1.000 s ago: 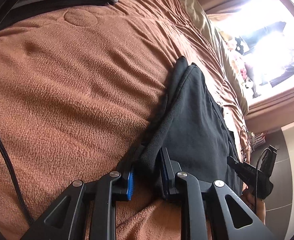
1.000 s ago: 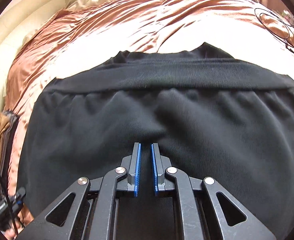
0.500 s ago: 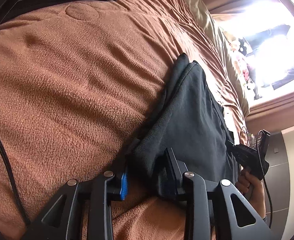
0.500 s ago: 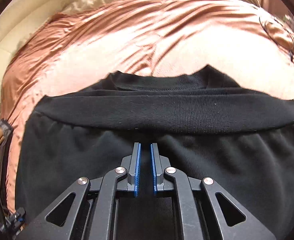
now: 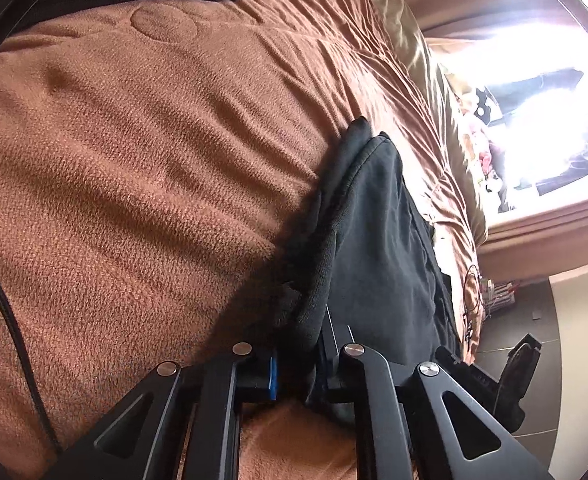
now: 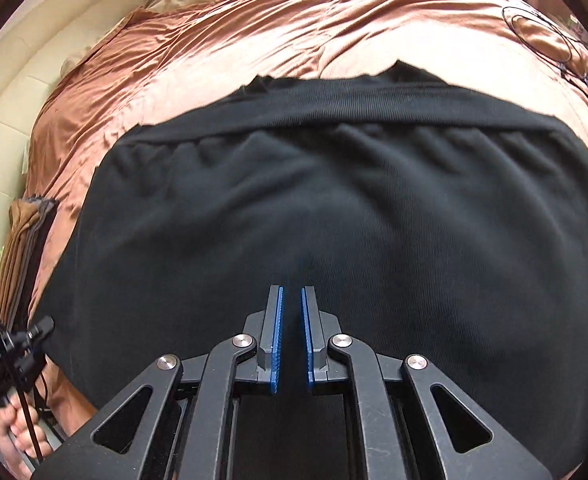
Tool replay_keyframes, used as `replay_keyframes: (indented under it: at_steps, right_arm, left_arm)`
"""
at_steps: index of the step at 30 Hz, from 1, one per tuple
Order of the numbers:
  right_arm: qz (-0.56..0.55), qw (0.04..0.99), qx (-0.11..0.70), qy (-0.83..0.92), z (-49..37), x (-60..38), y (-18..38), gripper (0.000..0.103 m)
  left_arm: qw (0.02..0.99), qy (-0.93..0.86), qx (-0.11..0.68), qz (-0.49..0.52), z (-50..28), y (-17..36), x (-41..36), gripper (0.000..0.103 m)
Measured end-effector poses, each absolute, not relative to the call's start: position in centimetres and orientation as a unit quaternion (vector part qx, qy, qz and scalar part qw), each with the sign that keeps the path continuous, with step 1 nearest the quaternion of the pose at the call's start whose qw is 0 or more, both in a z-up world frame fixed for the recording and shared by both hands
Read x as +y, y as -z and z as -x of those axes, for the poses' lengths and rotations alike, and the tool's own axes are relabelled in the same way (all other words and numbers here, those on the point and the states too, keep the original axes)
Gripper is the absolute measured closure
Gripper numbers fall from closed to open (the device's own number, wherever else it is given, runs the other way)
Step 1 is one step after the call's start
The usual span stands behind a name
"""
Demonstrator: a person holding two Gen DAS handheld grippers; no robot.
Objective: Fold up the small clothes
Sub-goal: 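Lift the held edge with both grippers and fold it over the other half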
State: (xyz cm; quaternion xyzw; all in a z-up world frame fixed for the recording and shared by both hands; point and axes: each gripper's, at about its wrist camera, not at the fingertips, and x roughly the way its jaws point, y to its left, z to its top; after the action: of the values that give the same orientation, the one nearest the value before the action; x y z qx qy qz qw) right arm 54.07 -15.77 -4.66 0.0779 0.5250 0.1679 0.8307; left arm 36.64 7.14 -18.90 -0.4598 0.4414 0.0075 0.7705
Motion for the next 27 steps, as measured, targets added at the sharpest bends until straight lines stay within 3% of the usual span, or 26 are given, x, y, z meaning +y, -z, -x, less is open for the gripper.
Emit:
replay_keyframes:
  at_steps: [27]
  right_arm:
    - [-0.144, 0.813, 0.528, -0.197, -43.0, -19.3, 4.1, 0.098]
  left_arm:
    - [0.820, 0.166, 0.388, 0.387, -42.7, 3.9, -1.9, 0.092]
